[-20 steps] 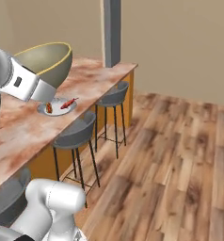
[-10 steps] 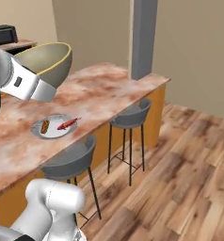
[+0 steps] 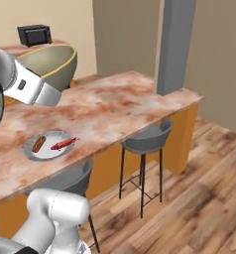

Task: Take the smaller bowl and place it next to the appetizer plate on the dining counter , and place the larger bowl next to the plate with cooked food.

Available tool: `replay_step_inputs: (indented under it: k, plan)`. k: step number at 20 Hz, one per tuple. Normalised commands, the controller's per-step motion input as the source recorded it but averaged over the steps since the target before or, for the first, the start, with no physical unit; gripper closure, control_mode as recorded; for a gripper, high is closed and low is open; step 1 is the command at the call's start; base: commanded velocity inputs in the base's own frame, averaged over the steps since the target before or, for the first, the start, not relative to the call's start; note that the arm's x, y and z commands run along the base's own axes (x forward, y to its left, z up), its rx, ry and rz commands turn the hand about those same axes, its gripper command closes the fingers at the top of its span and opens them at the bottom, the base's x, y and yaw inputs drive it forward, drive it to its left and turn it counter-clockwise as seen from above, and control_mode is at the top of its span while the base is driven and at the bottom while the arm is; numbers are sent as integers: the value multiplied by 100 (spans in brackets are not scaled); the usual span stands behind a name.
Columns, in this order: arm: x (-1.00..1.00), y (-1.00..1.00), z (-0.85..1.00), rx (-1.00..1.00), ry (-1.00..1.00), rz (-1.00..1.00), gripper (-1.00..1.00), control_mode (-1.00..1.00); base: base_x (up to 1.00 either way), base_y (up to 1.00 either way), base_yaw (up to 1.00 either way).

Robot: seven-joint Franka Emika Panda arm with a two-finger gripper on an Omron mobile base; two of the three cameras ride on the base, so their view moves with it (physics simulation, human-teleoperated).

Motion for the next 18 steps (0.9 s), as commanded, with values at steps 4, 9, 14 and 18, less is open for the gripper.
replay_step_inputs:
  k: [4,9,14,18]
  plan:
    - [0,0,0,0,0,0,100,100,98,0,38]
    - [0,0,0,0,0,0,100,100,100,-3,39]
    - [0,0,0,0,0,0,100,100,100,-14,44]
    - [0,0,0,0,0,0,100,100,100,-8,49]
